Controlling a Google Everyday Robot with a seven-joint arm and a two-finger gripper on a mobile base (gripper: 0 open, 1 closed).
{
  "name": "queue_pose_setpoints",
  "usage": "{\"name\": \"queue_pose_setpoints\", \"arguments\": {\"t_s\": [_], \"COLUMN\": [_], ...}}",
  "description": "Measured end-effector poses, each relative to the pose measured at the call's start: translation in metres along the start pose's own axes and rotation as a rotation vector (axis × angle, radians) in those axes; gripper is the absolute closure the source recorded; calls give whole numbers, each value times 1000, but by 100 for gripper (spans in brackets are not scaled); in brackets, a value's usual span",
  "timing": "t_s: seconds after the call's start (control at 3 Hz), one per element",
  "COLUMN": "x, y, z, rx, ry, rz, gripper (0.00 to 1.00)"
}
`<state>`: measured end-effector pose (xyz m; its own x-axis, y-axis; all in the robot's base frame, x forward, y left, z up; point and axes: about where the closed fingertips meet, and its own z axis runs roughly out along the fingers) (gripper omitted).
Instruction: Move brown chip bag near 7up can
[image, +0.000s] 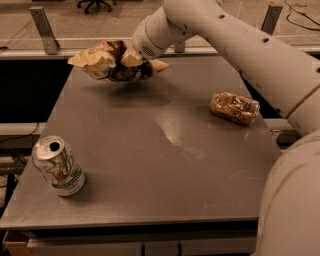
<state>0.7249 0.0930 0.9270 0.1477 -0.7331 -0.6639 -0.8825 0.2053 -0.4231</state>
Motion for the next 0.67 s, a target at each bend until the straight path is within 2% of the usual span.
{"name": "queue_pose_setpoints", "arguments": {"t_s": [0.33,0.67], "x": [2,1], "y": [26,57], "z": [-12,-18], "rx": [5,-6], "ry": [38,48], "rz": [-47,-91], "gripper": [100,100]}}
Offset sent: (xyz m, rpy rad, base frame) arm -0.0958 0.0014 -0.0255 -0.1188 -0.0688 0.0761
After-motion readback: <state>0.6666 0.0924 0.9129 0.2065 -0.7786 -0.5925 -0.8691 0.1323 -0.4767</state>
